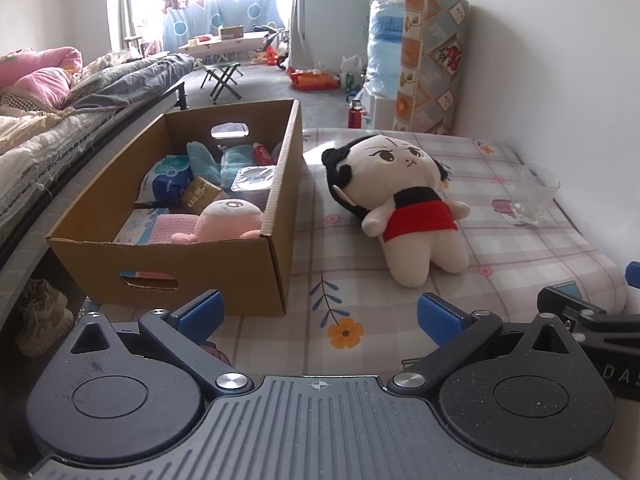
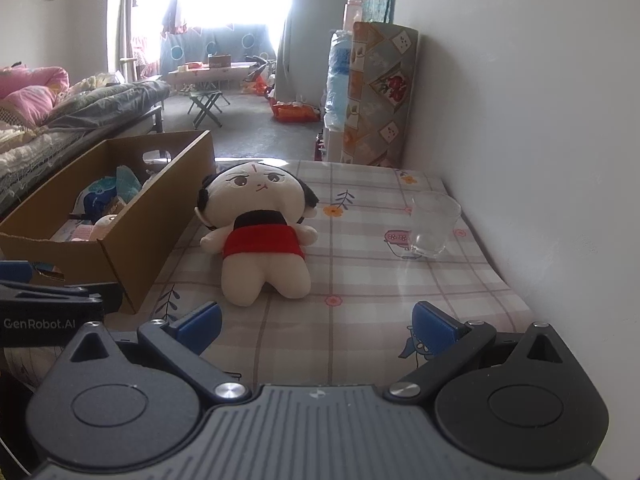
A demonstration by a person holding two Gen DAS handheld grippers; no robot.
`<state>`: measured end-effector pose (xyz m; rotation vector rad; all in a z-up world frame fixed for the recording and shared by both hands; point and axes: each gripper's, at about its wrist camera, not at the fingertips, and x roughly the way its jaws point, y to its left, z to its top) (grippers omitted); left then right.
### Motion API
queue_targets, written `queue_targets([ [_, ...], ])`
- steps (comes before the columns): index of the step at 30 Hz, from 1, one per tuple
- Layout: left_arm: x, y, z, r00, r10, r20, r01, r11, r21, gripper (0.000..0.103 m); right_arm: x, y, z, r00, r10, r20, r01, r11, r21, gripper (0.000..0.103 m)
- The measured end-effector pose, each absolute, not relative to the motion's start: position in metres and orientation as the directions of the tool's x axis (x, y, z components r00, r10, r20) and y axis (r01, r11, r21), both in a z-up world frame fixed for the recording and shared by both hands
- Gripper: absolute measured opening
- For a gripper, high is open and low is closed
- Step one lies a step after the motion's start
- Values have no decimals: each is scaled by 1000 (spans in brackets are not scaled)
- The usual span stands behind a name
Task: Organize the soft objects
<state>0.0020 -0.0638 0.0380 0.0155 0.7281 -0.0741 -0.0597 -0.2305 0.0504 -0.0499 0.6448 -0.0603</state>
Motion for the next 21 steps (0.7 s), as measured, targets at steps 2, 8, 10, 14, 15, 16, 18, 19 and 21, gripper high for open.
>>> queue_targets([
  [2,3,-62,38,743,-58,-667,67,998,-12,103,-61,-227,50,802,-76,-592,32,996,-84,103],
  [8,3,-60,37,741,-48,-670,58,998,-8,103,-60,-220,50,804,-66,-591,-3,993,-115,103],
  [10,2,-59,37,741,-41,-670,50,999,-6,103,-59,-216,49,801,-62,-595,-14,992,-123,103],
  [14,3,-53,36,740,-25,-672,30,1000,-4,103,-56,-211,45,794,-43,-606,-46,990,-131,103],
  [15,3,-52,36,739,-22,-673,25,1000,-4,103,-55,-210,44,792,-39,-609,-52,990,-131,103],
  [16,2,-51,36,739,-19,-673,22,1000,-3,103,-55,-208,44,791,-35,-611,-57,990,-131,103],
  [18,2,-50,35,738,-12,-674,17,1000,1,103,-54,-206,43,789,-29,-614,-67,989,-133,103],
  [19,2,-49,35,738,-9,-675,15,1000,3,103,-54,-205,43,789,-28,-614,-69,989,-134,103],
  [21,1,-48,35,738,-2,-675,10,1000,7,103,-53,-203,43,790,-26,-613,-72,988,-135,103],
])
